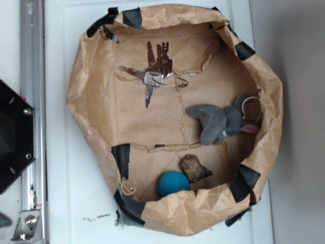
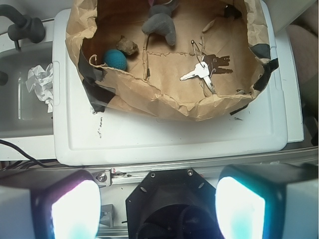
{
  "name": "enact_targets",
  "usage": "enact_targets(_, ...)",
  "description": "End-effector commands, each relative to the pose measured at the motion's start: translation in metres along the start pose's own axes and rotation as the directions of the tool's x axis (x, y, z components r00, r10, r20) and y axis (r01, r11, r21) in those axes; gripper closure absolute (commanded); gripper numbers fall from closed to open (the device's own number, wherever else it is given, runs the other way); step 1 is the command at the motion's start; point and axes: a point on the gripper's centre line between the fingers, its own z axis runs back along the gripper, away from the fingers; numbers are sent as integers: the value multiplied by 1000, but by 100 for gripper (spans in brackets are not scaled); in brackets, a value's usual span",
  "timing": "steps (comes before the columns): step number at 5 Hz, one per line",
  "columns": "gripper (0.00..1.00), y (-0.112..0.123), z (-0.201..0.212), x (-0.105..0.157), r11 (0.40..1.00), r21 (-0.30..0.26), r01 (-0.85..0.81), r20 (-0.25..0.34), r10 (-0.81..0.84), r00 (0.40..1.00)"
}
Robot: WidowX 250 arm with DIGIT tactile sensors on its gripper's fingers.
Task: Grab the silver keys.
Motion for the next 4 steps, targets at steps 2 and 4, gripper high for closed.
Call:
enact_targets(2, 0, 18, -5, 40, 1000, -8, -14, 33, 14, 999)
enact_targets(4, 0, 40, -19, 92, 989, -82, -125, -35, 122, 992)
